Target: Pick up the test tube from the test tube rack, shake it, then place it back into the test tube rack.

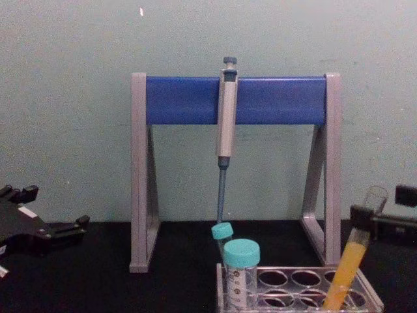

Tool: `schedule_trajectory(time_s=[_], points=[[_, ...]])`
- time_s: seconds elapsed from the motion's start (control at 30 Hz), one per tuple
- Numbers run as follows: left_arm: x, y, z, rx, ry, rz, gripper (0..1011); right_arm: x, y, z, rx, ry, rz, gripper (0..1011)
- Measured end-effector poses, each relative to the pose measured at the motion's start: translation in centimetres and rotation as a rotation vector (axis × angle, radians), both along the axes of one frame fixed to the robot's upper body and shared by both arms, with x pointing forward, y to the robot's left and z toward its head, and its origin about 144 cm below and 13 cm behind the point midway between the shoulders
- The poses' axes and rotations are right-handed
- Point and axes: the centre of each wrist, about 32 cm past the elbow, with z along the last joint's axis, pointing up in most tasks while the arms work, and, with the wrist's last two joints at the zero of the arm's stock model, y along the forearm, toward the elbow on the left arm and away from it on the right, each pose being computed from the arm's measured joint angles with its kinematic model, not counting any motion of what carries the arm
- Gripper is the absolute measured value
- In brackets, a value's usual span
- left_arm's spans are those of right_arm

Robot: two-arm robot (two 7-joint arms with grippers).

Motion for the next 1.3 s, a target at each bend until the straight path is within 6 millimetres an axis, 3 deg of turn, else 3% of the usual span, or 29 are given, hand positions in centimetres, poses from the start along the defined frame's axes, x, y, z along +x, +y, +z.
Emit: schedule_trajectory(time_s=[0.47,0.7,0.97,1.3], points=[[0.0,0.0,0.0,0.000,0.000,0.000,1001,-0.9,-0.3,1.4,0.036,-0.078,-0.010,1000],[0.0,0.0,0.0,0.000,0.000,0.000,1001,-0.9,0.4,1.8,0.059,-0.148,-0.116,1000],[0.0,0.0,0.0,0.000,0.000,0.000,1001,0.4,1.5,1.8,0.070,-0.203,-0.249,1000],[0.0,0.0,0.0,0.000,0.000,0.000,1001,2.3,1.6,0.1,0.075,-0.161,-0.377,1000]])
